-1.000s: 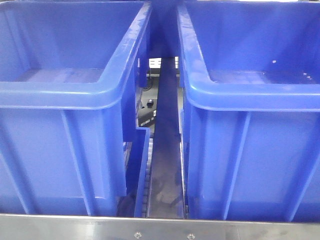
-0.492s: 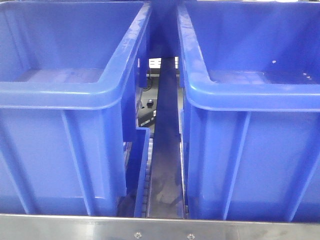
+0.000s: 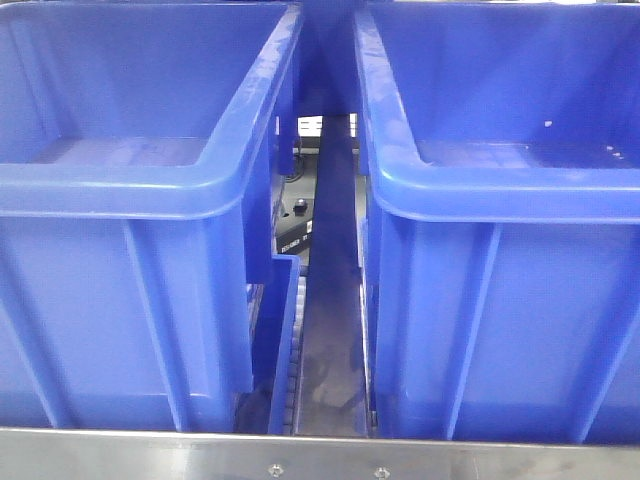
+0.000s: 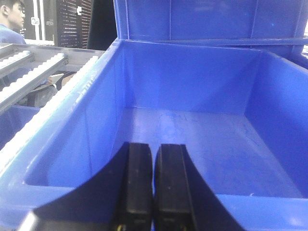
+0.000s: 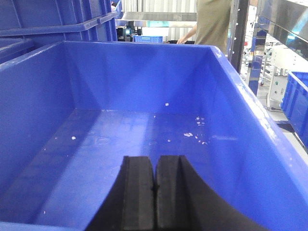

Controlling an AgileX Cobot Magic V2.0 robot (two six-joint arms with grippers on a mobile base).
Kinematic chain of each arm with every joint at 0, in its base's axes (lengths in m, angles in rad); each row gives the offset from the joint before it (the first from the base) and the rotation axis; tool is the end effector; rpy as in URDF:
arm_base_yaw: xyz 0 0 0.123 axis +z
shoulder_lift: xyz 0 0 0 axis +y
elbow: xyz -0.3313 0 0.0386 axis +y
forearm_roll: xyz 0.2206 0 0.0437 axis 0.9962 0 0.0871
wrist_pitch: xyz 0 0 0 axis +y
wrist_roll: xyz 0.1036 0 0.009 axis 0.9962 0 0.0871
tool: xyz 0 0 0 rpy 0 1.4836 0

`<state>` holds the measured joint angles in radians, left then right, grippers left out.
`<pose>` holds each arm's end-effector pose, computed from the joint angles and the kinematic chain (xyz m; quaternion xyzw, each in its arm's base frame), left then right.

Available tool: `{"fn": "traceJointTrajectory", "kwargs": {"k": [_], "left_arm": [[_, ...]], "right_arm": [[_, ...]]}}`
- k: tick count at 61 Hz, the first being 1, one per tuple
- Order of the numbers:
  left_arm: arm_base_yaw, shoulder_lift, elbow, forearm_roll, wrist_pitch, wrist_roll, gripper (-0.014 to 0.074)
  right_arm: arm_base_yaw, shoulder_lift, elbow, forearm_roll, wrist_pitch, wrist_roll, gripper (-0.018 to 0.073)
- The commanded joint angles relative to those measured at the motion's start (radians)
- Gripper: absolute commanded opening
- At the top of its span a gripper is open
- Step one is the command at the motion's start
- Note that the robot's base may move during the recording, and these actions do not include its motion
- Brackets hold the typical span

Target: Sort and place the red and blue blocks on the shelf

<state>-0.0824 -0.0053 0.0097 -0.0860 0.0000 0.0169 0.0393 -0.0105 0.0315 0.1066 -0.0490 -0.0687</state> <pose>-0.0070 0.0006 0.2111 0.0045 0.6772 -0.0557 0.7337 -0.0069 -0.0008 0.2090 0.0014 0.6653 0.0270 0.7461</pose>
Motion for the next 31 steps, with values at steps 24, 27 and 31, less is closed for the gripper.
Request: {"fn": "traceJointTrajectory", "kwargs": {"k": [24, 27, 31], "left_arm": [[-0.009, -0.016, 0.024, -0.004, -0.082, 0.000, 0.0124], [-0.009, -0.016, 0.024, -0.004, -0.082, 0.000, 0.0125], [-0.009, -0.016, 0.024, -0.004, -0.082, 0.000, 0.0124]], "right_arm": [[-0.006, -0.019, -0.024, -0.008, -0.085, -0.007, 0.0052], [-0.006, -0.019, -0.024, -0.008, -0.085, -0.007, 0.0052], [-0.006, -0.019, -0.024, -0.008, -0.085, -0.007, 0.0052]]}}
